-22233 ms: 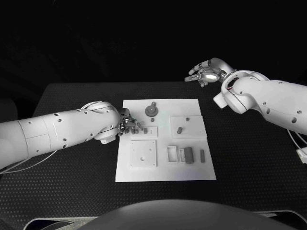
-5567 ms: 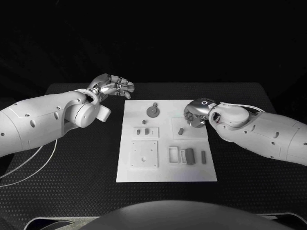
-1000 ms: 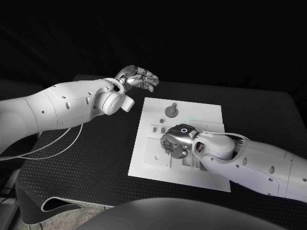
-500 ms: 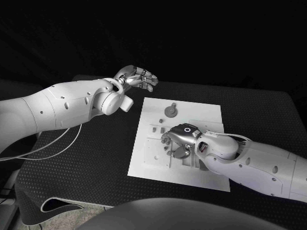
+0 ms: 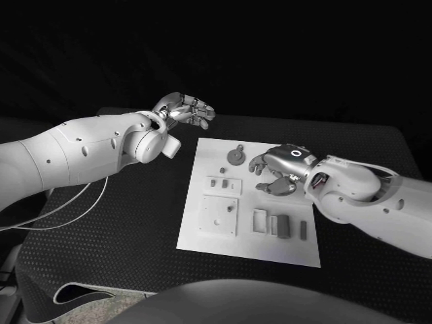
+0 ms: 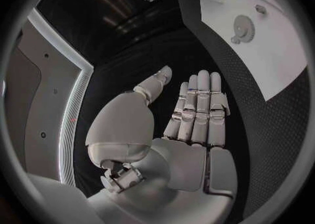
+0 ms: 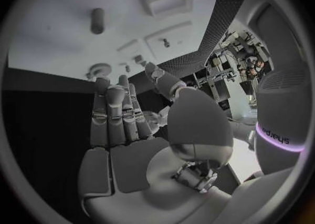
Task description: Assemble the parts on the task board
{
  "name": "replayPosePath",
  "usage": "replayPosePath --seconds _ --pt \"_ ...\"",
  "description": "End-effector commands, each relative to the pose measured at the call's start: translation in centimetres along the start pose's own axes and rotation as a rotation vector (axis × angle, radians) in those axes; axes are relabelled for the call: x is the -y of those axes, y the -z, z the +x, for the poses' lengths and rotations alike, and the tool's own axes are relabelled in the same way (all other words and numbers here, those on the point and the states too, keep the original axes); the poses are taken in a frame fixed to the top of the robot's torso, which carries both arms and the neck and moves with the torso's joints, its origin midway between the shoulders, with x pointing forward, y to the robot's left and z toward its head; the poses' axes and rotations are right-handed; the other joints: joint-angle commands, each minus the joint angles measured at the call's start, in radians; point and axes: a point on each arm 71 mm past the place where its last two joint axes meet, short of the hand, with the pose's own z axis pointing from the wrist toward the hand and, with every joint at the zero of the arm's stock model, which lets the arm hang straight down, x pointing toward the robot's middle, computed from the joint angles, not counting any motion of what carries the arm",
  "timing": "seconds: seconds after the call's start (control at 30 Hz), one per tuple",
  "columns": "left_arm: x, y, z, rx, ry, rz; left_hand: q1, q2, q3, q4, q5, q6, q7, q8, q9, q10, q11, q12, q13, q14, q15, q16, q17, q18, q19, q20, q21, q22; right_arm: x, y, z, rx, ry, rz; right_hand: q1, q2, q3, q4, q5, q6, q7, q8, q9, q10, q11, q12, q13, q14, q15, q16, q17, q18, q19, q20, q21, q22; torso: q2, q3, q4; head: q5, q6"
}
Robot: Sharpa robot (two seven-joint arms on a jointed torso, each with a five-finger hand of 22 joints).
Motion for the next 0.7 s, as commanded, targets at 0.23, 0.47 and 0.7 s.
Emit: replayPosePath --seconds 0.23,0.47,0.7 --pt "0.2 -0.1 0.0 -0.002 0.006 0.013 -0.004 0.004 -0.004 0.000 0.004 -0.006 -0.001 0.003 -0.001 -0.006 0.001 0.000 -0.002 0.006 0.000 -0.005 0.003 -0.004 -0.004 0.002 0.000 -0.003 3.7 2.4 -1.1 -0.087 0.015 0.105 -0.006 -0.027 -0.011 0.010 0.003 -0.006 -0.022 0.002 -0.003 -0.014 0.007 -0.005 0.006 -0.012 0.000 -0.003 -0.002 0.001 -0.011 -0.002 0.000 0.018 -0.001 0.0015 -0.0031 -0.008 0.000" --pt "0.2 -0.2 0.0 -0.003 0.006 0.014 -0.004 0.004 -0.004 0.000 0.004 -0.006 -0.002 0.003 -0.001 -0.006 0.001 0.000 -0.002 0.007 0.000 -0.006 0.003 -0.004 -0.004 0.002 0.001 -0.003 4.7 2.1 0.0 -0.160 0.057 0.139 -0.016 -0.046 -0.008 0.030 0.003 -0.023 -0.034 -0.002 -0.007 -0.041 0.018 -0.020 0.007 -0.019 0.011 -0.004 -0.001 0.001 -0.018 0.002 -0.003 0.018 -0.001 0.0011 -0.0002 -0.011 0.000" --pt "0.2 -0.2 0.1 -0.003 0.006 0.014 -0.004 0.004 -0.004 0.000 0.004 -0.006 -0.002 0.003 -0.001 -0.006 0.001 0.000 -0.002 0.007 0.000 -0.006 0.004 -0.004 -0.004 0.002 0.001 -0.004 4.8 1.6 1.7 -0.192 0.059 0.141 -0.011 -0.045 -0.005 0.033 0.003 -0.024 -0.033 -0.001 -0.008 -0.043 0.019 -0.020 0.009 -0.021 0.012 -0.004 0.000 0.001 -0.019 0.001 -0.004 0.018 0.000 0.0000 0.0013 -0.011 0.000"
